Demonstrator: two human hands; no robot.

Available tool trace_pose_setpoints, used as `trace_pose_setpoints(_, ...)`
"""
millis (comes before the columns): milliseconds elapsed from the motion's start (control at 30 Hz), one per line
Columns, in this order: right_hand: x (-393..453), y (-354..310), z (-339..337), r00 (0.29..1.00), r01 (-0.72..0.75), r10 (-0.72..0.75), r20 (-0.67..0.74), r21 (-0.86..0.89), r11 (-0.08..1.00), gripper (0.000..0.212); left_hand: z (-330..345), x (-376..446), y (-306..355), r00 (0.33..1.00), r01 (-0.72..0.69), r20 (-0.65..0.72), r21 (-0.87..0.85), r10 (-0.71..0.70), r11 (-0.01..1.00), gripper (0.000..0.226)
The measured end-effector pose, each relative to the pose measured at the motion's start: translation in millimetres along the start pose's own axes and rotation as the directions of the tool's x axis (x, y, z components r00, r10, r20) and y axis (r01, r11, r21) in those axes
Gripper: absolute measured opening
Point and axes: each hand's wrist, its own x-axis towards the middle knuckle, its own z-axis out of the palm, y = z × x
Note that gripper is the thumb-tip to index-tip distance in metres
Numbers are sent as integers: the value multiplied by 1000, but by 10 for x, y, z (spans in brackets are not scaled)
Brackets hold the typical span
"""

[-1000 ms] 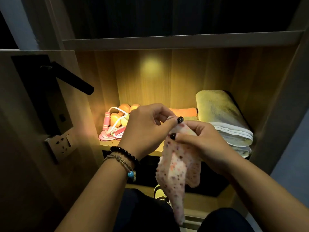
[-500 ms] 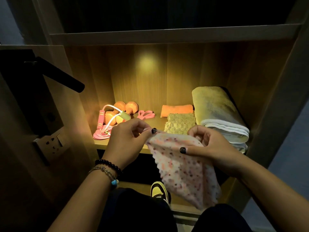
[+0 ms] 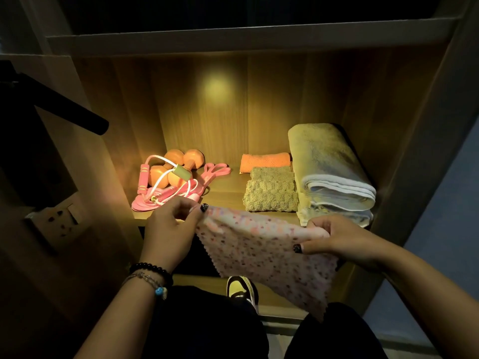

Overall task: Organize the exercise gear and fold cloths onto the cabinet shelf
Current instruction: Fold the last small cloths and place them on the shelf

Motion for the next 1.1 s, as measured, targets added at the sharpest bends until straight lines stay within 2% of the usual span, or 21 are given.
trace_pose_setpoints(100, -8, 77, 47, 999, -5, 18, -48, 251, 968, 14, 13, -12, -17, 998, 54, -25, -79, -56, 995, 5)
trace_pose_setpoints(167, -10, 130, 108, 992, -19, 60, -113, 332, 943, 17, 31, -36, -4, 993, 114, 3, -155, -115, 981, 3)
trace_pose_setpoints(300, 14, 188, 257, 948, 30, 29, -318, 180, 983, 17, 106, -154, 41, 950, 313, 99, -360, -297, 879, 1)
trace_pose_setpoints(400, -18, 118, 356, 938, 79, -28, -346, 133, 988, 33, 171, -274, 68, 889, 455, 221, -512, -400, 728, 13)
trace_pose_setpoints(500, -119, -23, 440, 959, 70, -20, -283, 169, 983, 37, 236, -416, 104, 871, 490, 291, -575, -396, 655, 19)
trace_pose_setpoints(567, -215, -130, 466, 996, 19, 10, -89, 319, 948, 36, 273, -506, 149, 875, 483, 314, -607, -368, 631, 18)
trace_pose_setpoints(600, -263, -175, 470, 1000, -4, -4, 22, 331, 944, 34, 292, -546, 171, 880, 474, 318, -620, -353, 625, 16)
trace_pose_setpoints(667, -339, -235, 482, 990, 57, -73, 121, 127, 990, 24, 317, -614, 214, 898, 441, 302, -633, -321, 637, 15)
trace_pose_setpoints(733, -375, -283, 505, 981, 192, -185, 55, -220, 957, 18, 334, -662, 242, 925, 378, 277, -601, -261, 704, 14)
trace_pose_setpoints(767, -381, -306, 523, 972, 229, -234, 25, -323, 918, 20, 338, -680, 260, 933, 352, 280, -585, -225, 731, 14)
trace_pose_setpoints(1000, -373, -438, 569, 942, 261, -322, -101, -384, 885, 36, 337, -752, 344, 915, 273, 398, -498, -63, 823, 14)
trace_pose_setpoints(1100, -338, -434, 580, 934, 253, -330, -137, -400, 881, 33, 309, -776, 350, 882, 298, 472, -520, -21, 801, 24)
